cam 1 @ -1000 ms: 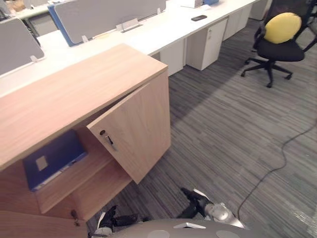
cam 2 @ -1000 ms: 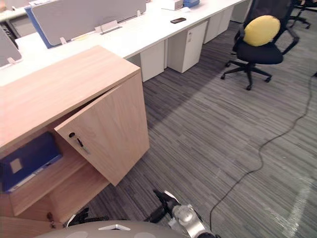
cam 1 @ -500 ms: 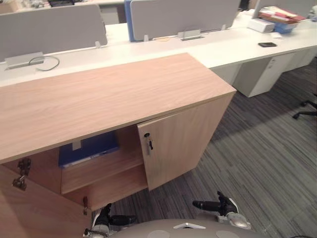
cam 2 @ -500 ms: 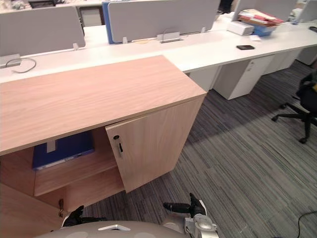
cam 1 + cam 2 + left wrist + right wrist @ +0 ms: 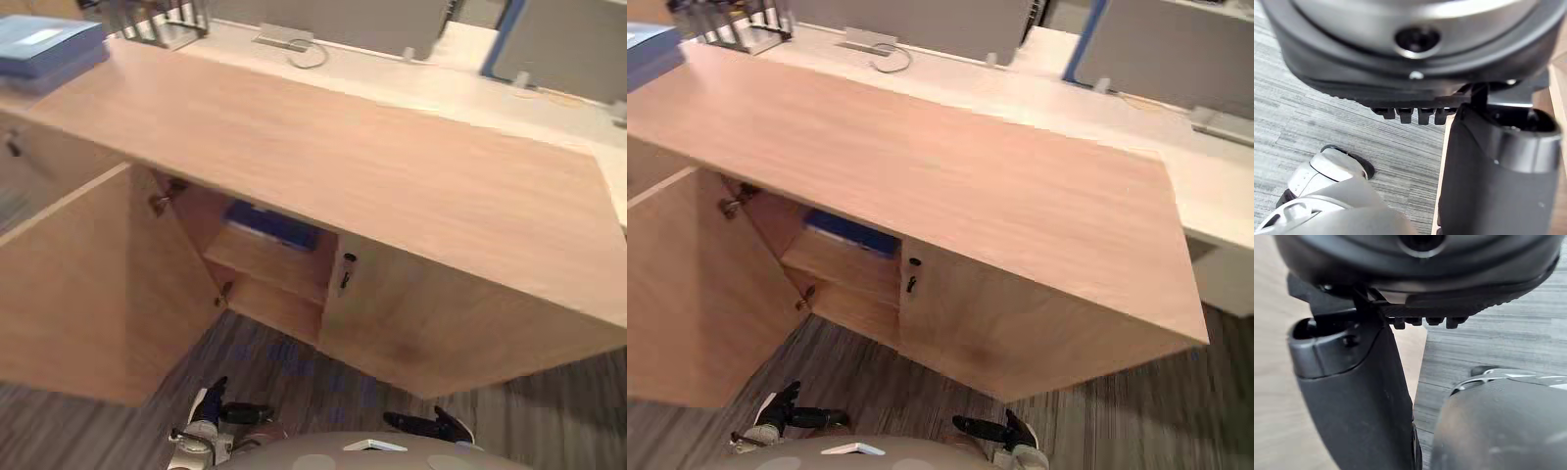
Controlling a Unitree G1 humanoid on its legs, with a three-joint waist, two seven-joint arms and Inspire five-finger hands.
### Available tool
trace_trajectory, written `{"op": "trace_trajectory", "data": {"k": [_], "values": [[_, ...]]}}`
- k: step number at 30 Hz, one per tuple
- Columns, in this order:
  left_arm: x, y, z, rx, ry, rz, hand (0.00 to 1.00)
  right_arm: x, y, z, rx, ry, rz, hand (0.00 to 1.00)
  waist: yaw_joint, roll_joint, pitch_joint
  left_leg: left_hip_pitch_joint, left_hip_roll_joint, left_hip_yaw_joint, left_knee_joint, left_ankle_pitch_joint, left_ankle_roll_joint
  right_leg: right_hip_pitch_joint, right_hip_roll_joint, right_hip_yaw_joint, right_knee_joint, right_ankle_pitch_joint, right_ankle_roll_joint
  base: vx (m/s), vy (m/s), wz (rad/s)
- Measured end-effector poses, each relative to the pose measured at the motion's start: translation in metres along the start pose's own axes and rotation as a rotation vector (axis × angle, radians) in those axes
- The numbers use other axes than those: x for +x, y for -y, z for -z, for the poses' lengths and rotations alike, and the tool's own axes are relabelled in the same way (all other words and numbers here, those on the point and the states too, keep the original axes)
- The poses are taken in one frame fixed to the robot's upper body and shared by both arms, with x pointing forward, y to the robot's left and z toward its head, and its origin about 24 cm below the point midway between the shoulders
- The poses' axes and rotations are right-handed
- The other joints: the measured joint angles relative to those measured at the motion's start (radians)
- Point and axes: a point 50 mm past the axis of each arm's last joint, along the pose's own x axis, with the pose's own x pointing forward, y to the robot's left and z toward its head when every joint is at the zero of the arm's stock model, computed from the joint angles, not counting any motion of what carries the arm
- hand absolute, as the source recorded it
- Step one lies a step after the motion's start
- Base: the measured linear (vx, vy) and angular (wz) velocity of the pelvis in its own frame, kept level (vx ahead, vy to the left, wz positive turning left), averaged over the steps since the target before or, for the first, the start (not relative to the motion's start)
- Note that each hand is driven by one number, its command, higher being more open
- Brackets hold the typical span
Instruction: Walk over to the cabinet, pick up the folder, carry it to the office cabinet, place the folder inside the office cabinet, then close the office cabinet door
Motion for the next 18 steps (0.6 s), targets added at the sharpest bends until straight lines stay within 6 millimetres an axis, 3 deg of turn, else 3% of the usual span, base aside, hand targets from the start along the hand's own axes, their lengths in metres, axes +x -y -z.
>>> {"op": "trace_trajectory", "data": {"k": [3, 4, 5, 6, 7, 8, 10, 11, 12, 13, 14, 15, 16, 17, 18], "values": [[0.000, 0.001, -0.002, 0.008, 0.014, 0.006, 1.00, 0.002, -0.006, -0.011, -0.003, 0.029, -0.013, 1.00, 0.012, 0.005, 0.001, -0.015, 0.001, -0.019, -0.032, 0.042, -0.010, 0.004, 0.003, -0.032, -0.038, 0.016, 0.001, -0.13, 0.075, 0.72], [0.000, 0.005, -0.007, 0.023, 0.033, 0.022, 1.00, 0.003, -0.010, -0.015, -0.009, 0.039, -0.025, 1.00, 0.016, 0.015, 0.002, -0.042, -0.009, -0.001, -0.051, 0.086, 0.003, 0.009, -0.001, -0.059, -0.039, 0.011, -0.003, -0.08, 0.034, 0.70], [0.000, 0.004, -0.014, 0.045, 0.062, 0.026, 1.00, 0.003, -0.012, -0.014, 0.003, 0.032, -0.028, 1.00, 0.011, 0.008, 0.002, -0.068, -0.027, 0.057, -0.048, 0.127, 0.024, 0.009, -0.010, -0.073, -0.046, 0.007, -0.010, -0.06, 0.013, 1.52], [0.000, 0.005, -0.031, 0.061, 0.142, 0.033, 1.00, 0.005, -0.011, -0.013, -0.004, 0.011, -0.020, 1.00, 0.003, -0.009, 0.002, -0.123, -0.034, 0.274, -0.044, 0.170, 0.149, 0.009, -0.030, -0.115, -0.079, 0.006, -0.035, -0.14, 0.019, 2.01], [-0.002, 0.006, -0.046, 0.061, 0.208, 0.040, 1.00, 0.006, -0.013, -0.020, -0.053, 0.026, -0.018, 1.00, 0.009, 0.005, 0.027, -0.206, 0.038, 0.598, 0.079, 0.128, 0.239, 0.013, -0.044, -0.194, -0.080, 0.055, -0.028, -0.18, 0.028, 1.94], [-0.003, 0.010, -0.054, 0.056, 0.236, 0.056, 1.00, 0.007, -0.010, -0.028, -0.084, 0.049, -0.007, 1.00, 0.027, 0.040, 0.052, -0.242, 0.126, 0.787, 0.200, 0.106, 0.267, 0.018, -0.046, -0.229, -0.058, 0.055, -0.024, -0.16, 0.052, 1.19], [-0.006, 0.016, -0.046, 0.058, 0.217, 0.079, 1.00, 0.008, -0.008, -0.038, -0.106, 0.076, -0.002, 1.00, 0.022, 0.066, 0.047, -0.241, 0.160, 0.951, 0.318, 0.033, 0.260, 0.039, -0.087, -0.290, -0.031, 0.044, 0.001, -0.03, 0.230, 0.97], [-0.009, 0.023, -0.041, 0.054, 0.210, 0.098, 1.00, 0.008, -0.007, -0.042, -0.135, 0.097, -0.002, 1.00, 0.020, 0.089, 0.038, -0.232, 0.148, 1.004, 0.301, 0.014, 0.243, 0.044, -0.098, -0.306, 0.002, 0.019, 0.016, 0.01, 0.286, 1.08], [-0.009, 0.023, -0.041, 0.051, 0.207, 0.098, 1.00, 0.008, -0.010, -0.044, -0.148, 0.102, -0.010, 1.00, 0.022, 0.098, 0.032, -0.231, 0.119, 0.993, 0.276, 0.023, 0.241, 0.042, -0.110, -0.306, 0.010, 0.011, 0.017, 0.00, 0.164, 0.99], [-0.008, 0.022, -0.040, 0.054, 0.205, 0.095, 1.00, 0.008, -0.015, -0.042, -0.162, 0.097, -0.033, 1.00, 0.018, 0.089, 0.028, -0.220, 0.063, 0.971, 0.191, 0.042, 0.250, 0.035, -0.119, -0.303, 0.003, 0.004, -0.002, -0.02, 0.182, 1.25], [-0.008, 0.016, -0.041, 0.049, 0.205, 0.083, 1.00, 0.007, -0.028, -0.039, -0.160, 0.094, -0.075, 1.00, -0.003, 0.028, 0.024, -0.178, 0.016, 1.044, 0.092, 0.047, 0.252, 0.046, -0.144, -0.296, -0.076, 0.015, -0.020, -0.02, 0.147, 1.49], [-0.008, 0.007, -0.036, 0.046, 0.192, 0.062, 1.00, 0.006, -0.038, -0.040, -0.170, 0.109, -0.105, 1.00, 0.002, 0.031, 0.020, -0.176, 0.076, 1.112, 0.242, 0.005, 0.265, 0.069, -0.164, -0.348, -0.078, 0.056, 0.010, 0.00, 0.142, 1.24], [-0.010, 0.012, -0.032, 0.034, 0.182, 0.070, 1.00, 0.005, -0.038, -0.039, -0.185, 0.112, -0.113, 1.00, 0.004, 0.050, 0.015, -0.152, 0.110, 1.105, 0.231, -0.027, 0.207, 0.075, -0.145, -0.362, -0.071, 0.052, 0.016, 0.01, 0.132, 0.96], [-0.010, 0.013, -0.029, 0.029, 0.161, 0.072, 1.00, 0.005, -0.041, -0.040, -0.214, 0.113, -0.125, 1.00, 0.000, 0.049, 0.023, -0.144, 0.072, 1.086, 0.205, -0.018, 0.212, 0.092, -0.164, -0.374, -0.072, 0.049, 0.043, 0.01, 0.157, 0.64], [-0.011, 0.010, -0.025, 0.031, 0.151, 0.067, 1.00, 0.005, -0.046, -0.040, -0.234, 0.117, -0.143, 1.00, 0.003, 0.036, 0.021, -0.130, 0.036, 1.078, 0.157, 0.005, 0.220, 0.097, -0.170, -0.381, -0.086, 0.049, 0.041, 0.02, 0.146, 0.83]]}}
